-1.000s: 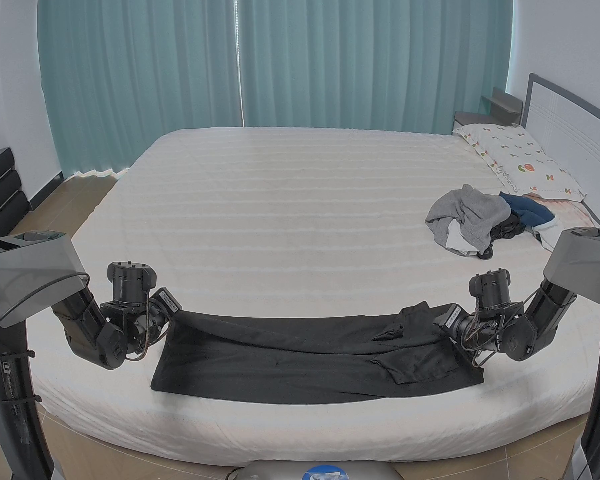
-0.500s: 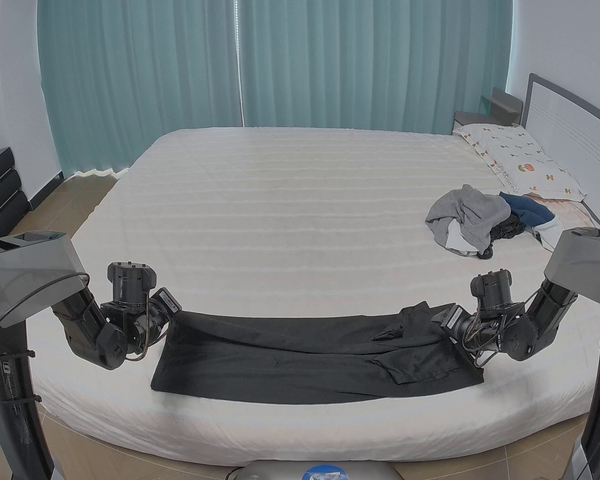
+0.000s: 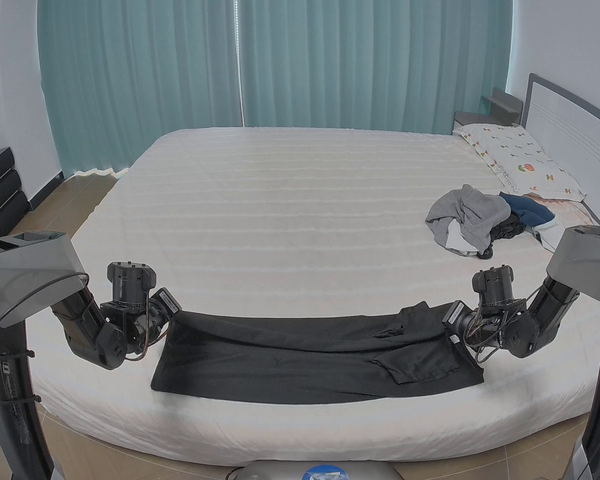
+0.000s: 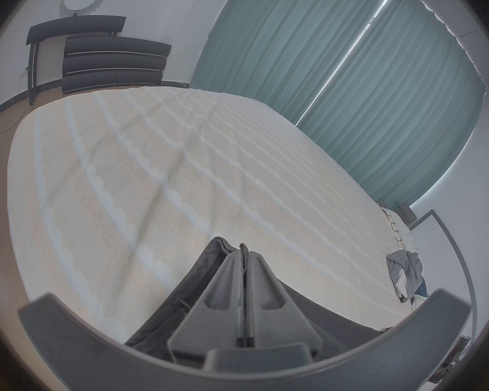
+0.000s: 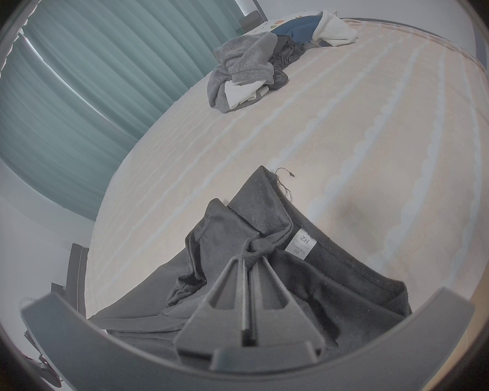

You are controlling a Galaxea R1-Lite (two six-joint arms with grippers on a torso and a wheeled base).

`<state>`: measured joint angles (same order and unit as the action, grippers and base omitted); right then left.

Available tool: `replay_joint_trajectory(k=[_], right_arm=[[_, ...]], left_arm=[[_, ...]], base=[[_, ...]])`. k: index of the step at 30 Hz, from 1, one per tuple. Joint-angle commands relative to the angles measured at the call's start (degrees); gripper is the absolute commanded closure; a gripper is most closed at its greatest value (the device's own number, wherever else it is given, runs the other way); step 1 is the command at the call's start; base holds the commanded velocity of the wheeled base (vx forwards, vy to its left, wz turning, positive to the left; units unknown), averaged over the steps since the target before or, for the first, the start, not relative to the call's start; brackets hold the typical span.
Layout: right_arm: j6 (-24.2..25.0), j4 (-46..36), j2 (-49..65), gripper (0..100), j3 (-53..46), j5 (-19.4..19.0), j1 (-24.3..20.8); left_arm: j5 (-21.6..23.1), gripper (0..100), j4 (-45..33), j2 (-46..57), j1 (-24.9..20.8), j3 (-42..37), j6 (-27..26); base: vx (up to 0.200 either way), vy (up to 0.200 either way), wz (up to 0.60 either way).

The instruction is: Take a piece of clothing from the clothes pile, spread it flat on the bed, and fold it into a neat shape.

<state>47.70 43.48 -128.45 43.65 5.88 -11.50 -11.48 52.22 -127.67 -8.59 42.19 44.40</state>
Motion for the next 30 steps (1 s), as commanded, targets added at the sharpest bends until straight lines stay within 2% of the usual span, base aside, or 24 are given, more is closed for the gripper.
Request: replay_joint_trajectory(k=[1, 5, 11, 15, 16, 18, 22, 30], right_arm=[[-0.24, -0.07, 0.75, 100, 0.29, 0.01, 0.25], [-0.42, 0.64, 0.84, 100, 1.78, 0.01, 0.33], [0.11, 1.08, 0.04, 100, 9.96, 0.19, 1.3], [1.25, 2.57, -0.31, 100, 13.03, 2.12, 1.74], [2.4, 5.21, -0.83, 100, 13.21, 3.62, 1.56], [2.22, 7.32, -1.19, 100, 12.24, 4.14, 1.48], [0.64, 9.69, -1.19, 100, 6.0, 3.35, 1.39], [-4.28, 10.31, -1.45, 100, -4.1, 0.01, 1.39]], left_arm=[[-0.38, 100, -0.02, 0.14, -0.02, 0.17, -0.28], [-0.65, 100, 0.07, -0.12, 0.51, 1.23, -1.42], [-0.65, 100, 0.07, -0.3, 1.3, 7.99, -1.42], [-1.26, 100, 0.51, -0.21, 1.48, 10.1, -0.1], [-2.23, 100, 0.86, 0.14, 1.39, 10.1, 1.74], [-2.67, 100, 1.56, 0.14, 1.39, 9.84, 2.71], [-2.67, 100, 5.7, -1.0, 1.39, 6.24, 1.83], [-2.05, 100, 10.09, -2.41, 1.21, -5.37, -8.28]], base=[[0.0, 0.0, 0.0], [0.0, 0.0, 0.0], [0.0, 0.0, 0.0], [0.0, 0.0, 0.0], [0.0, 0.0, 0.0], [0.0, 0.0, 0.0], [0.0, 0.0, 0.0], [0.0, 0.0, 0.0]])
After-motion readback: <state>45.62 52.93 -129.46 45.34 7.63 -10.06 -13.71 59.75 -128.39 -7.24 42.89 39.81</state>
